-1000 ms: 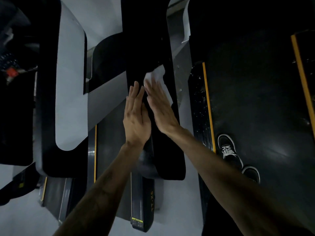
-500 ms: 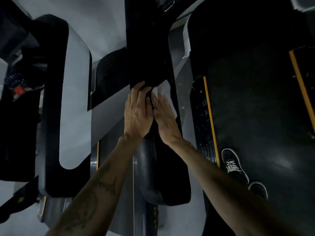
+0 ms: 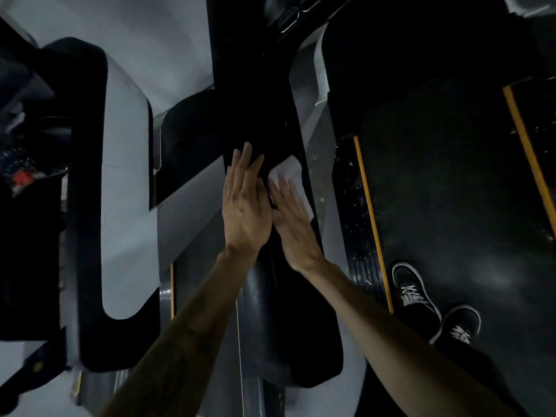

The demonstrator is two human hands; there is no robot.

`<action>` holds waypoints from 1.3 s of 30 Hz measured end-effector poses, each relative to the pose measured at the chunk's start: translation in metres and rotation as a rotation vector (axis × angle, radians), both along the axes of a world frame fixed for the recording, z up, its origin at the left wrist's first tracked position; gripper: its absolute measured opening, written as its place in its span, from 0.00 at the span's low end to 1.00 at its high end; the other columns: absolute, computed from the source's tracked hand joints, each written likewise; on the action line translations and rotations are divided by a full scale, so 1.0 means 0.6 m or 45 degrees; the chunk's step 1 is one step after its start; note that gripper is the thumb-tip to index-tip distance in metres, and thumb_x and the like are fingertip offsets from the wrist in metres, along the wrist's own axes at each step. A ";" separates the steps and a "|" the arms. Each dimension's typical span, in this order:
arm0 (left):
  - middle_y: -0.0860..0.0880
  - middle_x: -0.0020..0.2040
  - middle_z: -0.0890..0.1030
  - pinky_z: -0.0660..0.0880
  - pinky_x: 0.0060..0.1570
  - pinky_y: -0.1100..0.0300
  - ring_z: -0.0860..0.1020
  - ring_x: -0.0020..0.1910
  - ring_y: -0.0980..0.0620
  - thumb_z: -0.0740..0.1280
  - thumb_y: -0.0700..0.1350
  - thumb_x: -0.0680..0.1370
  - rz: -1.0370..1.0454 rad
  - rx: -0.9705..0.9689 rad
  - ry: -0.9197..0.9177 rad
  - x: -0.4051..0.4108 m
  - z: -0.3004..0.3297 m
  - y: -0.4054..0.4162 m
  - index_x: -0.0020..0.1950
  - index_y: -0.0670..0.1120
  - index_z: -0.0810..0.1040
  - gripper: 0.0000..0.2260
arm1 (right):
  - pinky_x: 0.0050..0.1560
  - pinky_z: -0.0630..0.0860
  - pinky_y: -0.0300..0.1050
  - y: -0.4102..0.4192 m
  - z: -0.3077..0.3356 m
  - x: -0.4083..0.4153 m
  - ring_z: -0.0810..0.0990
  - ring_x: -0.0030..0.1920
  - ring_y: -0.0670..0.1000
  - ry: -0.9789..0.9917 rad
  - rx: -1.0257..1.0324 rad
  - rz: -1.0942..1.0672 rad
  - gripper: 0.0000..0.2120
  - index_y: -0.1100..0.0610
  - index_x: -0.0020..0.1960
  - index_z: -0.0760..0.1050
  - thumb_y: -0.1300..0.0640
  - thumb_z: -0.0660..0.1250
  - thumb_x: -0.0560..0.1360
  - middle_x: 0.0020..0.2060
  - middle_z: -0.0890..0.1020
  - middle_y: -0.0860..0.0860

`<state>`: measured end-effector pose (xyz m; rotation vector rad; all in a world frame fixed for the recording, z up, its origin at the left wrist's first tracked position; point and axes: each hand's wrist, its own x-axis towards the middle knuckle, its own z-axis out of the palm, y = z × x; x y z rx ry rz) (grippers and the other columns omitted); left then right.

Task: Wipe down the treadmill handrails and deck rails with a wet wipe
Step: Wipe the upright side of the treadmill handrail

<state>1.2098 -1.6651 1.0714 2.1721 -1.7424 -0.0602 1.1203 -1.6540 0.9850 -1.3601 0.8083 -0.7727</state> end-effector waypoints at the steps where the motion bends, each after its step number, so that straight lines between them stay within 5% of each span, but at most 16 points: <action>1: 0.41 0.80 0.66 0.63 0.76 0.38 0.59 0.81 0.41 0.53 0.41 0.85 -0.005 0.001 -0.021 -0.001 -0.001 0.000 0.72 0.38 0.75 0.20 | 0.82 0.37 0.53 -0.018 0.001 0.005 0.38 0.81 0.42 0.010 0.007 0.012 0.26 0.48 0.84 0.48 0.47 0.45 0.86 0.83 0.45 0.43; 7: 0.41 0.80 0.65 0.60 0.78 0.39 0.59 0.82 0.40 0.59 0.34 0.82 -0.010 0.014 -0.063 0.002 -0.003 -0.005 0.68 0.39 0.79 0.16 | 0.83 0.43 0.57 0.004 -0.042 -0.024 0.40 0.81 0.38 0.006 0.269 0.016 0.27 0.43 0.84 0.47 0.45 0.48 0.87 0.82 0.45 0.38; 11: 0.41 0.80 0.65 0.59 0.78 0.39 0.58 0.82 0.41 0.58 0.35 0.82 -0.005 0.012 -0.055 0.001 -0.004 -0.004 0.67 0.40 0.79 0.16 | 0.83 0.43 0.56 0.053 -0.047 -0.037 0.40 0.81 0.38 0.011 0.260 0.001 0.27 0.41 0.83 0.47 0.43 0.50 0.86 0.82 0.45 0.35; 16: 0.42 0.80 0.65 0.60 0.77 0.38 0.58 0.82 0.41 0.55 0.39 0.83 -0.002 0.005 -0.052 0.004 -0.008 -0.005 0.68 0.41 0.79 0.18 | 0.83 0.42 0.53 -0.042 -0.017 -0.011 0.39 0.81 0.41 0.058 0.195 0.039 0.27 0.45 0.84 0.46 0.47 0.50 0.88 0.83 0.45 0.43; 20: 0.43 0.80 0.65 0.62 0.76 0.38 0.58 0.82 0.42 0.54 0.40 0.83 0.003 -0.001 -0.032 0.007 -0.009 -0.006 0.68 0.41 0.79 0.19 | 0.80 0.43 0.44 -0.072 -0.008 -0.013 0.41 0.81 0.40 0.045 0.191 0.060 0.27 0.44 0.84 0.47 0.47 0.52 0.87 0.83 0.45 0.43; 23: 0.43 0.80 0.65 0.62 0.76 0.38 0.58 0.82 0.42 0.55 0.41 0.84 -0.002 -0.009 -0.031 0.007 -0.011 -0.006 0.68 0.41 0.79 0.18 | 0.82 0.46 0.50 -0.058 -0.013 -0.016 0.43 0.81 0.40 0.025 0.215 0.043 0.26 0.43 0.84 0.50 0.47 0.53 0.87 0.83 0.47 0.40; 27: 0.43 0.80 0.65 0.62 0.76 0.38 0.58 0.82 0.43 0.55 0.43 0.84 0.001 -0.010 -0.024 0.009 -0.013 -0.007 0.67 0.42 0.79 0.18 | 0.81 0.55 0.57 -0.067 -0.012 -0.013 0.49 0.82 0.44 -0.018 0.322 -0.001 0.24 0.41 0.82 0.54 0.46 0.53 0.87 0.83 0.52 0.40; 30: 0.44 0.80 0.65 0.63 0.76 0.39 0.58 0.82 0.44 0.56 0.40 0.84 0.003 -0.012 -0.014 0.011 -0.014 -0.008 0.67 0.41 0.79 0.16 | 0.72 0.71 0.58 -0.082 -0.003 -0.005 0.70 0.75 0.51 -0.008 0.374 -0.018 0.24 0.40 0.80 0.54 0.43 0.55 0.85 0.78 0.67 0.46; 33: 0.44 0.81 0.65 0.63 0.76 0.39 0.57 0.82 0.45 0.56 0.39 0.84 0.006 -0.017 0.001 0.012 -0.015 -0.008 0.66 0.42 0.79 0.16 | 0.54 0.79 0.52 -0.092 0.002 0.001 0.81 0.57 0.50 0.054 0.356 -0.070 0.25 0.40 0.79 0.54 0.42 0.56 0.84 0.65 0.77 0.49; 36: 0.44 0.80 0.66 0.62 0.76 0.39 0.57 0.82 0.45 0.55 0.40 0.83 0.003 -0.021 0.013 0.012 -0.014 -0.008 0.66 0.41 0.80 0.17 | 0.53 0.79 0.50 -0.088 -0.001 0.007 0.82 0.56 0.47 -0.003 0.384 -0.135 0.21 0.47 0.74 0.60 0.44 0.57 0.83 0.64 0.77 0.44; 39: 0.44 0.80 0.66 0.62 0.76 0.39 0.57 0.82 0.45 0.55 0.40 0.83 0.008 -0.020 0.025 0.012 -0.013 -0.008 0.66 0.41 0.80 0.17 | 0.49 0.74 0.29 -0.052 -0.006 0.002 0.79 0.55 0.37 -0.063 0.414 -0.183 0.15 0.44 0.66 0.62 0.43 0.58 0.81 0.60 0.79 0.45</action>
